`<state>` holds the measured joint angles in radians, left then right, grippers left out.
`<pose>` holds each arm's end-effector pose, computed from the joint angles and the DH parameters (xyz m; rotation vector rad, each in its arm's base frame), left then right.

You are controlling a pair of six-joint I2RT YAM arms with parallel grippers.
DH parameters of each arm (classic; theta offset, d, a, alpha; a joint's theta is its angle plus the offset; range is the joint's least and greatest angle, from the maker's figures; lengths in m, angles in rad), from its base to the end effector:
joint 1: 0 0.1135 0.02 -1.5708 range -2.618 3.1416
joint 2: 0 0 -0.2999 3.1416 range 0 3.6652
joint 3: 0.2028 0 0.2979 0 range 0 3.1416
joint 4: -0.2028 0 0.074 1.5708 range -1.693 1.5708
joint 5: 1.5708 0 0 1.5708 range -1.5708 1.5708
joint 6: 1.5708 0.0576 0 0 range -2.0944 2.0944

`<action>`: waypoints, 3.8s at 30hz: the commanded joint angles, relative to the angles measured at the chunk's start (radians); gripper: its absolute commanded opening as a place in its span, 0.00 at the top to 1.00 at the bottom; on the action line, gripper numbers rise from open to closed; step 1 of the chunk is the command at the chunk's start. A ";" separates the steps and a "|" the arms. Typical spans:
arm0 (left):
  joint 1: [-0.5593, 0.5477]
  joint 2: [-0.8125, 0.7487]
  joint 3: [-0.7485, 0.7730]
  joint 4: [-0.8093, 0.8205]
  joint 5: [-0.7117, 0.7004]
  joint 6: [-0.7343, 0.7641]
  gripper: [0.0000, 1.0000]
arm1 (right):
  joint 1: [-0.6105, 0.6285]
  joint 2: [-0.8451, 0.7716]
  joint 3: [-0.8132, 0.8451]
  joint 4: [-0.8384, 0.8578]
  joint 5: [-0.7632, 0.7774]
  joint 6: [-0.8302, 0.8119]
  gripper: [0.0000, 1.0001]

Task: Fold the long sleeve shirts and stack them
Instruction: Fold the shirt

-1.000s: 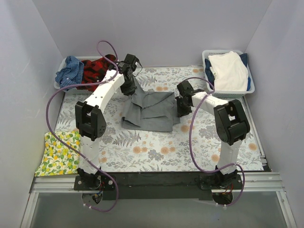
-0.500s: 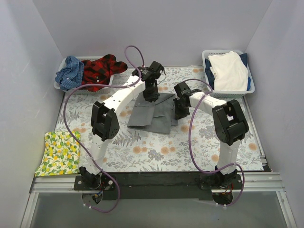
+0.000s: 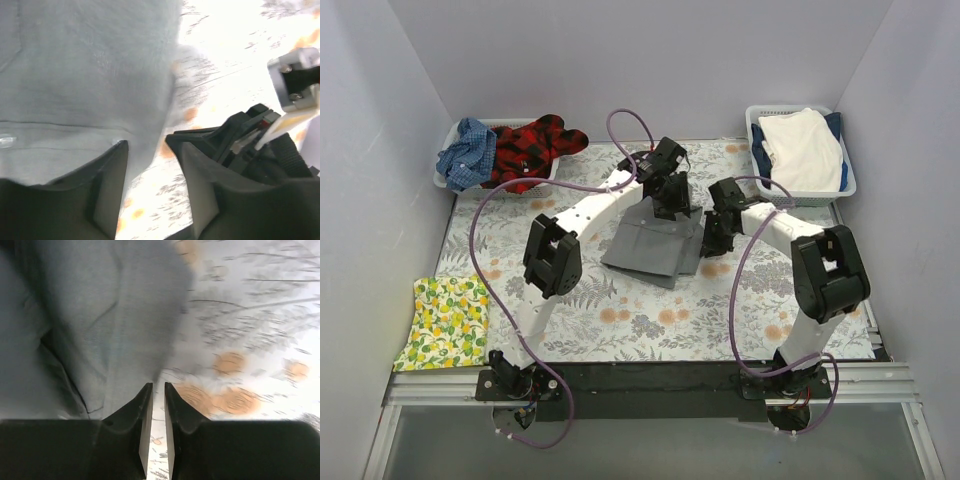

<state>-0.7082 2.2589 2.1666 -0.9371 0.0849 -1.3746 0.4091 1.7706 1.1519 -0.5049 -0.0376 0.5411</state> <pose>0.4330 -0.3772 0.2654 -0.8993 2.7009 -0.7429 0.3743 0.1646 0.1685 0.1692 2.7366 0.3310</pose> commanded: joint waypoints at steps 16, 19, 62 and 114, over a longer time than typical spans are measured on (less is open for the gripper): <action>0.162 -0.252 -0.198 0.066 -0.165 0.114 0.29 | -0.032 0.036 0.192 0.032 -0.177 -0.081 0.44; 0.193 -0.263 -0.224 0.072 -0.146 0.137 0.29 | -0.027 0.091 0.210 0.031 -0.173 -0.076 0.44; 0.153 -0.135 -0.274 0.307 0.148 0.473 0.29 | -0.027 -0.002 0.100 -0.238 0.004 0.013 0.71; 0.297 -0.246 -0.341 0.400 0.013 0.301 0.22 | 0.309 0.245 0.256 -0.124 -0.167 -0.317 0.61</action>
<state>-0.4210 2.0857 1.8099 -0.5388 0.0998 -1.0561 0.7242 2.0628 1.5017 -0.5385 -0.2344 0.2314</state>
